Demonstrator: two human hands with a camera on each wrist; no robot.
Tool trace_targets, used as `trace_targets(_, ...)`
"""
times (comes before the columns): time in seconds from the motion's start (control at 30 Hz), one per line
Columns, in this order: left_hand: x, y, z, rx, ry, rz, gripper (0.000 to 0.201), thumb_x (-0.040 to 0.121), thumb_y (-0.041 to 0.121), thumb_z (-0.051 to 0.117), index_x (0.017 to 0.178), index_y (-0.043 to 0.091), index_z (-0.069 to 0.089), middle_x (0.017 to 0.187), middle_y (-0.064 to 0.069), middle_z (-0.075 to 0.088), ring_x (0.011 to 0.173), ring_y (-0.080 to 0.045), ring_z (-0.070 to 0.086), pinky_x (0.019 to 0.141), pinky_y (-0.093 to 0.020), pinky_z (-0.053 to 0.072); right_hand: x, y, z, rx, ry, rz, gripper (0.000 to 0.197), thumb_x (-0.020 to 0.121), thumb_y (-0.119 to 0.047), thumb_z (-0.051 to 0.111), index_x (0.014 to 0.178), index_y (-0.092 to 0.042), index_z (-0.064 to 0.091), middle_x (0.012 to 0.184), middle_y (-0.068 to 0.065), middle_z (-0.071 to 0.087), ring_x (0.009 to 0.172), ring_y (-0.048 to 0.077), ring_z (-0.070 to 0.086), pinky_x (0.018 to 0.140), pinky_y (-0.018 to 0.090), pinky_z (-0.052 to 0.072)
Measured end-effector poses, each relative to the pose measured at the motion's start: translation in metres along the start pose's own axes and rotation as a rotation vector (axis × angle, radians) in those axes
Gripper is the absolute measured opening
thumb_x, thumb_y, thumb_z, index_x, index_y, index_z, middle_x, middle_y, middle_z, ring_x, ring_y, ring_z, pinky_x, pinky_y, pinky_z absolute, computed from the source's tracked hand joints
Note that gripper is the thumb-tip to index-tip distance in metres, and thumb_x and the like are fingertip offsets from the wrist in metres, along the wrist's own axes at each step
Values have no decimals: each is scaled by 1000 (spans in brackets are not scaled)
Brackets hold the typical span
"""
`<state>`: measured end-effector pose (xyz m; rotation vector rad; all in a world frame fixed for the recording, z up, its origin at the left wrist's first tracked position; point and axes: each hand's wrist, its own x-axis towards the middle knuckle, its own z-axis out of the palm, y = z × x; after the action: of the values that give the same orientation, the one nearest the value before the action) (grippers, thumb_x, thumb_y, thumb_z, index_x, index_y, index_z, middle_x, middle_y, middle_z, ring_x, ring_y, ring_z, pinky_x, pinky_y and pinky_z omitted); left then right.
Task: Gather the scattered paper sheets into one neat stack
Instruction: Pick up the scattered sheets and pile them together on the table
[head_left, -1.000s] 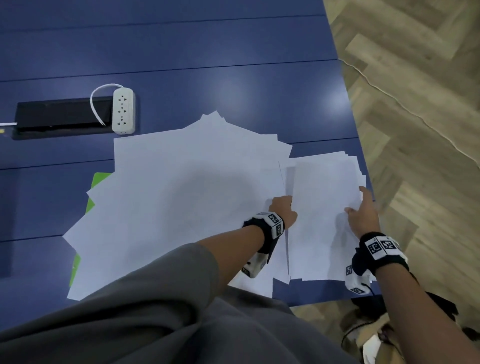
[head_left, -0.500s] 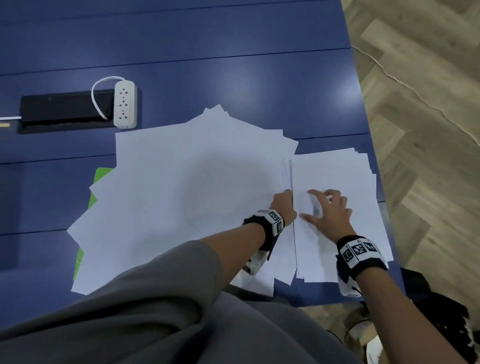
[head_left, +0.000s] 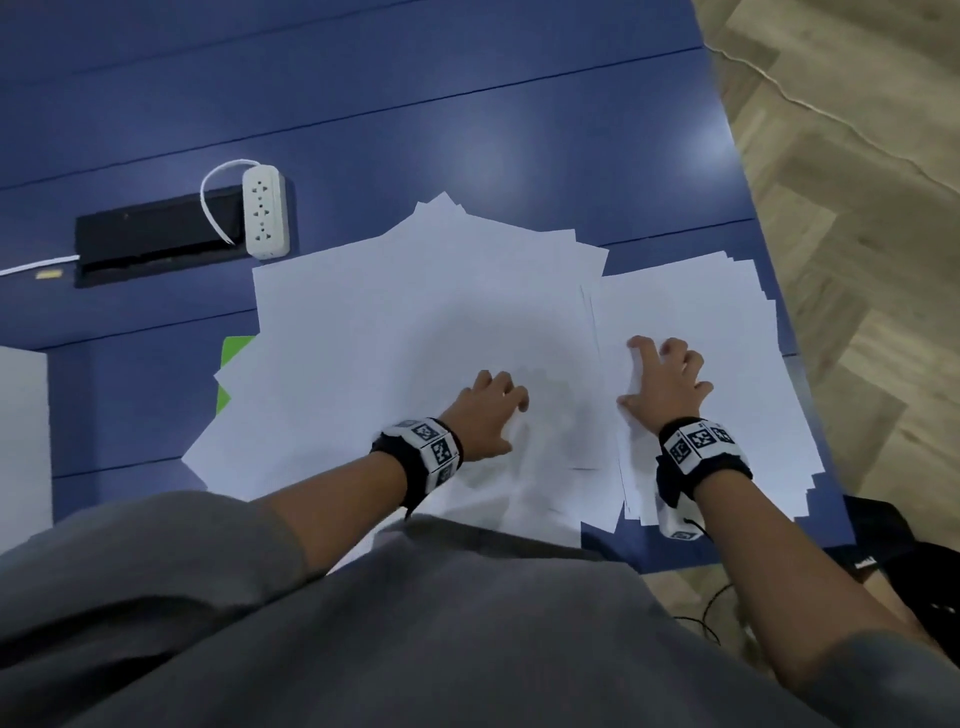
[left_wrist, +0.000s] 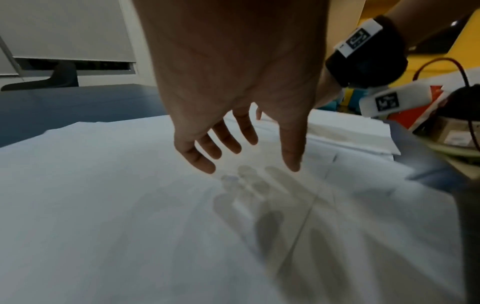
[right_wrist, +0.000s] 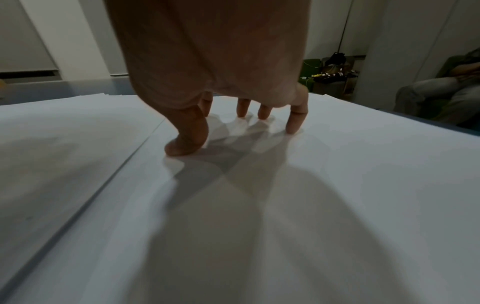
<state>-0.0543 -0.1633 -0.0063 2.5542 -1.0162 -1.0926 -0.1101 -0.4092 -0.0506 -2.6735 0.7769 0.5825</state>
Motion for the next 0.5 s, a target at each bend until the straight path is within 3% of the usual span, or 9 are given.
trace_targets(0.1,-25,-25,3,125,-81,-25,69,70,35,78,126,23,40,131,-3,34,118,-26,31,95,-41,36,1,-2,1,4,-12,32,74,69,-22,75,128,-36,33,130,8,28,121,32,25,90,51,34)
trace_targets(0.23,-50,-51,10,363,-229,-35,93,59,42,85,133,27,31,139,-1,23,123,-28,27,97,-45,36,0,-3,6,23,5,47,73,69,-19,74,128,-36,34,131,8,27,123,31,24,91,52,32)
trace_targets(0.33,-62,-66,15,517,-265,11,108,54,42,87,137,28,21,144,-1,14,129,-31,24,100,-44,38,-2,-5,9,14,18,61,72,72,-18,72,129,-37,33,133,8,26,126,30,22,93,53,32)
trace_targets(0.43,-68,-77,18,630,-285,69,118,53,40,88,131,31,-1,145,-1,-2,136,-34,15,104,-44,35,-6,-8,15,-36,37,67,73,76,-19,69,134,-36,28,140,10,22,131,32,19,97,55,33)
trace_targets(0.5,-71,-80,18,640,-270,97,120,53,39,89,128,31,-5,152,-3,2,139,-35,13,106,-44,35,-12,-10,19,-63,50,70,73,80,-18,65,139,-34,24,146,11,17,136,32,15,100,57,31)
